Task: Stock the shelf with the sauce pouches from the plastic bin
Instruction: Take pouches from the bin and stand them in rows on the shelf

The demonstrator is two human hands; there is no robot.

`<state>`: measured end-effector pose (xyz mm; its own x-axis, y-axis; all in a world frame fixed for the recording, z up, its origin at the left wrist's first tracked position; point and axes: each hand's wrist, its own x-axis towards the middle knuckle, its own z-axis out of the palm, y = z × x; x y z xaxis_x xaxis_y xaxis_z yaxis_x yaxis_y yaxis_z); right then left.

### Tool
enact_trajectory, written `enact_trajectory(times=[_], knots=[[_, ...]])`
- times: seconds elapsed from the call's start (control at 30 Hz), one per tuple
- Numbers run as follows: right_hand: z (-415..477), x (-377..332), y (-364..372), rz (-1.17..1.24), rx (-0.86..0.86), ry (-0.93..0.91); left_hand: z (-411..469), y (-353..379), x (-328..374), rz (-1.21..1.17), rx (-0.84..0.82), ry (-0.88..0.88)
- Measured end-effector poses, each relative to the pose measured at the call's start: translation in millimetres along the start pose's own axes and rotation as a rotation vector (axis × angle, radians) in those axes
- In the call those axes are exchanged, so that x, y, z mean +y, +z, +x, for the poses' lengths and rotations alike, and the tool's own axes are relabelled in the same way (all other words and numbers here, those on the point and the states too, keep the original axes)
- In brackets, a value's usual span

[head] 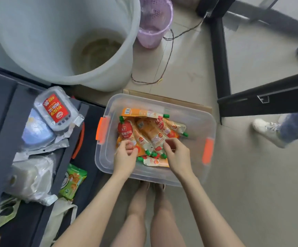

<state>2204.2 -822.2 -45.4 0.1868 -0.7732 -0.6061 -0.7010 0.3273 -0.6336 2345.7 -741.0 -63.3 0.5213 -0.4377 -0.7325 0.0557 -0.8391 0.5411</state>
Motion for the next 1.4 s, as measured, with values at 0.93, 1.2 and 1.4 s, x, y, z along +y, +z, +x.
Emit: enact_trajectory(times=[0.93, 1.2, 1.4], knots=[[120.7, 124.5, 75.5, -0.143, 0.025, 0.12, 116.6, 75.5, -63.6, -0.035, 0.176, -0.193], [143.2, 125.1, 64.0, -0.178, -0.085, 0.163, 122.7, 74.4, -65.8, -0.077, 0.054, -0.236], [137.9, 117.2, 54.5, 0.094, -0.16, 0.163, 116.2, 69.4, -70.0, -0.108, 0.013, -0.219]])
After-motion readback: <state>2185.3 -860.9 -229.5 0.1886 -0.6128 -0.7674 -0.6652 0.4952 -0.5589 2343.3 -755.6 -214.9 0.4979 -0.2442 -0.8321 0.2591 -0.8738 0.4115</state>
